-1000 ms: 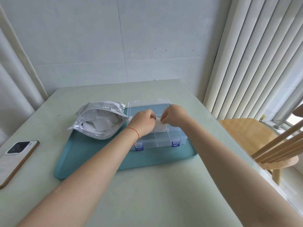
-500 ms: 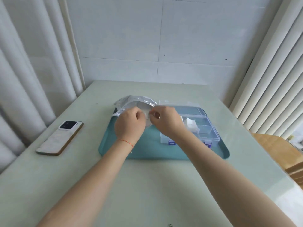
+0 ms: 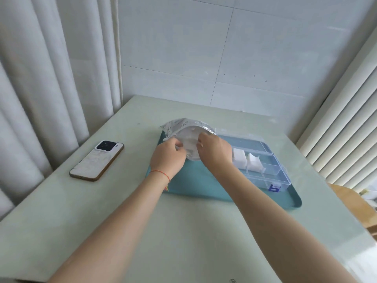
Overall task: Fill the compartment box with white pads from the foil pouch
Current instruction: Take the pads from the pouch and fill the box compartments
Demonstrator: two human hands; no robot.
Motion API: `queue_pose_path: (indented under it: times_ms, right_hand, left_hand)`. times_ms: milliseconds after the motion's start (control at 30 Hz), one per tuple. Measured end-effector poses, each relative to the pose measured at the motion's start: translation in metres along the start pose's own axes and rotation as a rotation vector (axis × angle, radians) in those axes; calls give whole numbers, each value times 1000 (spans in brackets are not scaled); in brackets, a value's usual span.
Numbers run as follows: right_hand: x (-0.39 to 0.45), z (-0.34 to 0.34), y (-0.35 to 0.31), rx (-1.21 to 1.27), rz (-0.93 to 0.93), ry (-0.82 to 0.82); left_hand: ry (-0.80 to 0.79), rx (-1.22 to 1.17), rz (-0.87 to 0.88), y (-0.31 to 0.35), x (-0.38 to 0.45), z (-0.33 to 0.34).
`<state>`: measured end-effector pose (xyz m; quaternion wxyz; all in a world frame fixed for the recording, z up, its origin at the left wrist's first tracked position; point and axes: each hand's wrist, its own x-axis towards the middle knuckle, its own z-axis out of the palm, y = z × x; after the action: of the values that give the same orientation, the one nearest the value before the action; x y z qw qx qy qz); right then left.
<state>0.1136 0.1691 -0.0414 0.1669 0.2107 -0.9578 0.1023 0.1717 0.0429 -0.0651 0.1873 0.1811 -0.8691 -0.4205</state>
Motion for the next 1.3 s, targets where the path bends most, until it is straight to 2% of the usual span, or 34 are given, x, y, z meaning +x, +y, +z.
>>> queue_pose_path:
  times_ms: [133, 233, 300, 367, 400, 467, 667, 767, 933, 1133, 1300]
  right_hand:
    - [-9, -25, 16, 453, 137, 15]
    - [-21, -42, 32, 963, 280, -115]
    - [-28, -48, 43, 1217, 305, -217]
    - [-34, -50, 54, 1332, 287, -307]
    - [-37, -51, 59, 1349, 283, -340]
    - [-40, -52, 65, 1326, 272, -379]
    - [-40, -58, 87, 1090, 332, -311]
    - [-36, -64, 93, 1076, 352, -240]
    - [-23, -72, 102, 1096, 355, -189]
    - [-21, -74, 114, 1071, 336, -138]
    - [-28, -77, 116, 932, 312, -177]
  left_hand:
    - [5, -245, -60, 5, 0, 2]
    - [34, -539, -124, 26, -7, 4]
    - [-89, -747, -139, 40, -10, 7]
    - [-378, -981, -141, 51, -11, 13]
    - [-528, -1078, -147, 55, -12, 17]
    - [-695, -1185, -162, 57, -12, 22]
    - [-752, -1148, -240, 71, -12, 42]
    - [-788, -1167, -256, 77, -9, 49]
    - [-685, -1143, -304, 92, -5, 59]
    - [-539, -874, -258, 95, -4, 73]
    - [-577, -913, -309, 102, -7, 81]
